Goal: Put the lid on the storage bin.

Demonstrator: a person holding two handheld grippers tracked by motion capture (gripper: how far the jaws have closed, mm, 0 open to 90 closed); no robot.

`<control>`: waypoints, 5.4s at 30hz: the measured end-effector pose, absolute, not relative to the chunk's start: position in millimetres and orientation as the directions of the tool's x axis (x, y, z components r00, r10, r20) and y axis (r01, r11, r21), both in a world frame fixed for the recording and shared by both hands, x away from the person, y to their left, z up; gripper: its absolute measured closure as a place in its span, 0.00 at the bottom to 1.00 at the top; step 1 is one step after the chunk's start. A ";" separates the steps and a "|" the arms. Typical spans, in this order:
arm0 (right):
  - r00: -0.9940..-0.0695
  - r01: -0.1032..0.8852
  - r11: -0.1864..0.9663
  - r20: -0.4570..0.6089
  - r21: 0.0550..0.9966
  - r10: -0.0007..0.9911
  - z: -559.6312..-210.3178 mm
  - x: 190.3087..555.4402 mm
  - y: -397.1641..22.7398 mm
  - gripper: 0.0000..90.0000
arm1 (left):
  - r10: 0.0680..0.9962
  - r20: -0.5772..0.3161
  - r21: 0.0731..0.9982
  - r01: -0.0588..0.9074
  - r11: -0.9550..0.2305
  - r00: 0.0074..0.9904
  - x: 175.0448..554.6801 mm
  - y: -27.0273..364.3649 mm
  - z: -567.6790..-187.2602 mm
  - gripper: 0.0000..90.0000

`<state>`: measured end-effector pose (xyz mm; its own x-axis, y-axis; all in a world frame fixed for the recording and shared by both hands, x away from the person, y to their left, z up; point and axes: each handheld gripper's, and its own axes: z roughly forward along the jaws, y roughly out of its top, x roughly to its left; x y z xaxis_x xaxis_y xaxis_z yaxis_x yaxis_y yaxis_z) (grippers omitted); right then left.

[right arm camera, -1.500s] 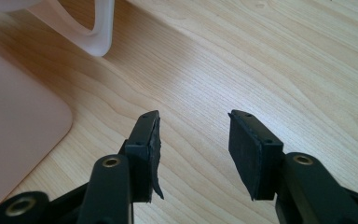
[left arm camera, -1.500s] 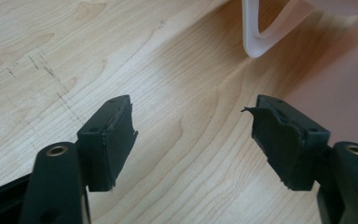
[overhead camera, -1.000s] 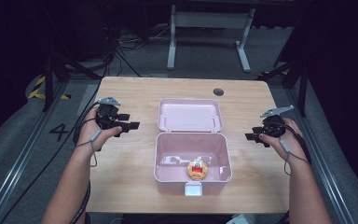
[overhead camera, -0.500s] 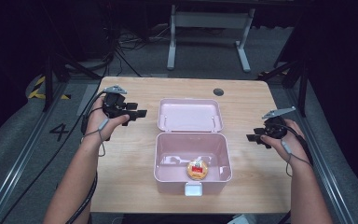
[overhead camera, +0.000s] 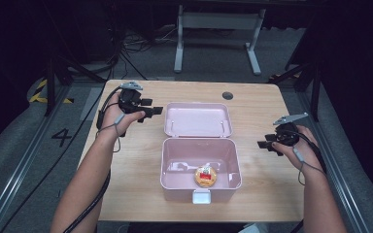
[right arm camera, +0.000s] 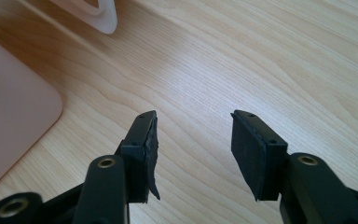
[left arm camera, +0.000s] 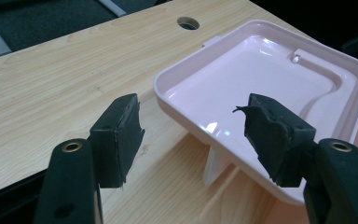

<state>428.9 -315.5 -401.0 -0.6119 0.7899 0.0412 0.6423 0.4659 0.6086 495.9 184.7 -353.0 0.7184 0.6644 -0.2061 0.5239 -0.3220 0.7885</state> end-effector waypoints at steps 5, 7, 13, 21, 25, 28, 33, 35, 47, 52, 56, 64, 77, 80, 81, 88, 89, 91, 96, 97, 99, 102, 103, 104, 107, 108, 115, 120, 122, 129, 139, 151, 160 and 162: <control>-0.610 0.639 0.467 0.034 0.611 0.792 -401.4 425.1 -315.2 0.57 | 0.667 -0.212 0.779 0.535 -0.326 0.714 509.6 172.9 -355.0 0.38; -0.611 0.637 0.468 0.031 0.613 0.791 -402.0 423.3 -316.1 0.57 | 0.672 -0.218 0.775 0.544 -0.322 0.708 514.0 169.0 -357.1 0.37; -0.617 0.633 0.463 0.043 0.621 0.786 -401.6 421.8 -316.8 0.57 | 0.662 -0.259 0.768 0.566 -0.301 0.703 524.1 156.1 -367.5 0.35; -0.625 0.621 0.470 0.035 0.627 0.780 -400.4 423.3 -313.8 0.56 | 0.705 -0.268 0.734 0.613 -0.293 0.657 538.2 153.7 -380.9 0.34; -0.644 0.610 0.485 0.036 0.626 0.764 -400.7 423.0 -311.4 0.55 | 0.709 -0.280 0.721 0.629 -0.289 0.647 539.6 153.2 -388.0 0.34; -0.650 0.603 0.487 0.035 0.632 0.759 -399.5 422.5 -309.5 0.55 | 0.709 -0.281 0.715 0.634 -0.296 0.647 541.1 152.6 -391.5 0.34; -0.654 0.599 0.495 0.028 0.630 0.756 -398.9 422.1 -308.0 0.55 | 0.711 -0.304 0.694 0.658 -0.291 0.634 544.4 148.7 -399.4 0.34; -0.655 0.598 0.496 0.028 0.630 0.755 -399.1 422.1 -308.0 0.55 | 0.708 -0.311 0.687 0.665 -0.293 0.634 545.7 147.7 -402.0 0.34; -0.660 0.594 0.499 0.028 0.631 0.751 -399.5 422.1 -307.7 0.55 | 0.685 -0.399 0.647 0.717 -0.260 0.609 550.2 142.5 -412.6 0.42; -0.655 0.600 0.494 0.032 0.629 0.755 -399.8 422.0 -307.6 0.55 | 0.679 -0.432 0.638 0.733 -0.236 0.594 549.7 141.9 -409.8 0.60; -0.657 0.597 0.497 0.028 0.630 0.753 -399.4 422.0 -307.7 0.55 | 0.690 -0.434 0.633 0.741 -0.224 0.580 550.4 145.0 -406.6 0.66; -0.658 0.595 0.498 0.027 0.631 0.752 -399.5 422.2 -307.7 0.55 | 0.704 -0.406 0.665 0.717 -0.211 0.583 547.6 145.0 -395.8 0.73; -0.659 0.592 0.498 0.025 0.634 0.751 -399.4 422.2 -308.2 0.55 | 0.723 -0.320 0.711 0.660 -0.244 0.612 542.2 141.8 -369.5 0.75; -0.659 0.593 0.494 0.029 0.636 0.752 -398.9 421.8 -308.0 0.55 | 0.723 -0.314 0.719 0.652 -0.243 0.615 541.0 141.9 -364.6 0.76; -0.658 0.593 0.494 0.029 0.636 0.752 -398.9 421.7 -308.1 0.55 | 0.724 -0.311 0.721 0.649 -0.242 0.616 540.5 141.9 -363.1 0.76; -0.658 0.593 0.492 0.031 0.637 0.753 -398.6 421.6 -308.4 0.55 | 0.720 -0.305 0.748 0.625 -0.224 0.624 536.4 143.5 -352.2 0.78; -0.658 0.593 0.492 0.031 0.637 0.752 -398.7 421.7 -308.4 0.55 | 0.718 -0.299 0.752 0.619 -0.229 0.628 535.7 143.8 -350.5 0.78; -0.658 0.594 0.493 0.032 0.636 0.752 -398.8 421.7 -308.3 0.55 | 0.716 -0.289 0.760 0.607 -0.232 0.636 534.2 144.3 -347.6 0.79; -0.658 0.594 0.493 0.032 0.636 0.752 -398.7 421.6 -308.1 0.55 | 0.708 -0.285 0.782 0.584 -0.218 0.646 528.4 146.6 -337.7 0.80; -0.658 0.594 0.492 0.032 0.637 0.752 -398.6 421.5 -308.0 0.55 | 0.707 -0.278 0.786 0.577 -0.221 0.650 527.2 147.3 -335.8 0.80; -0.658 0.594 0.493 0.031 0.636 0.752 -398.2 421.3 -307.9 0.55 | 0.702 -0.273 0.796 0.564 -0.220 0.658 524.8 147.9 -332.4 0.80; -0.658 0.594 0.494 0.030 0.635 0.752 -398.1 421.4 -307.6 0.55 | 0.699 -0.256 0.809 0.544 -0.223 0.668 521.2 148.6 -327.2 0.80; -0.659 0.593 0.496 0.029 0.634 0.752 -398.4 421.5 -307.5 0.55 | 0.696 -0.257 0.811 0.541 -0.222 0.670 519.8 148.6 -325.4 0.80; -0.660 0.594 0.496 0.031 0.633 0.751 -398.6 421.5 -307.4 0.55 | 0.695 -0.251 0.814 0.536 -0.225 0.673 518.6 148.7 -323.3 0.81; -0.665 0.590 0.489 0.044 0.642 0.746 -398.0 421.2 -306.9 0.55 | 0.690 -0.238 0.823 0.519 -0.230 0.683 515.1 148.8 -317.8 0.81; -0.667 0.589 0.489 0.046 0.643 0.743 -397.3 421.0 -306.9 0.56 | 0.691 -0.235 0.826 0.515 -0.229 0.683 514.1 148.8 -315.9 0.82; -0.691 0.584 0.491 0.079 0.646 0.718 -391.8 418.1 -307.4 0.71 | 0.680 -0.201 0.849 0.472 -0.238 0.705 506.6 145.4 -306.1 0.83; -0.718 0.578 0.488 0.123 0.654 0.685 -386.2 415.0 -306.8 0.81 | 0.671 -0.195 0.862 0.451 -0.231 0.715 500.0 148.0 -301.4 0.83; -0.726 0.571 0.497 0.119 0.653 0.677 -385.2 414.4 -306.0 0.82 | 0.670 -0.195 0.867 0.446 -0.224 0.716 496.5 148.2 -299.5 0.83; -0.739 0.561 0.503 0.123 0.657 0.663 -383.4 413.2 -303.8 0.82 | 0.652 -0.164 0.884 0.403 -0.236 0.741 482.7 150.4 -288.6 0.84; -0.743 0.563 0.498 0.142 0.659 0.654 -382.8 412.5 -303.2 0.82 | 0.626 -0.124 0.893 0.363 -0.268 0.770 466.6 153.1 -276.7 0.84; -0.751 0.558 0.490 0.157 0.669 0.641 -380.2 411.1 -303.1 0.79 | 0.597 -0.112 0.894 0.342 -0.288 0.795 449.7 155.7 -267.1 0.80; -0.761 0.552 0.482 0.175 0.680 0.625 -373.5 406.8 -301.7 0.81 | 0.572 -0.090 0.899 0.314 -0.306 0.816 432.8 157.2 -262.0 0.78; -0.763 0.549 0.485 0.172 0.681 0.623 -372.1 405.9 -300.7 0.81 | 0.565 -0.081 0.900 0.304 -0.313 0.821 429.5 158.5 -261.3 0.77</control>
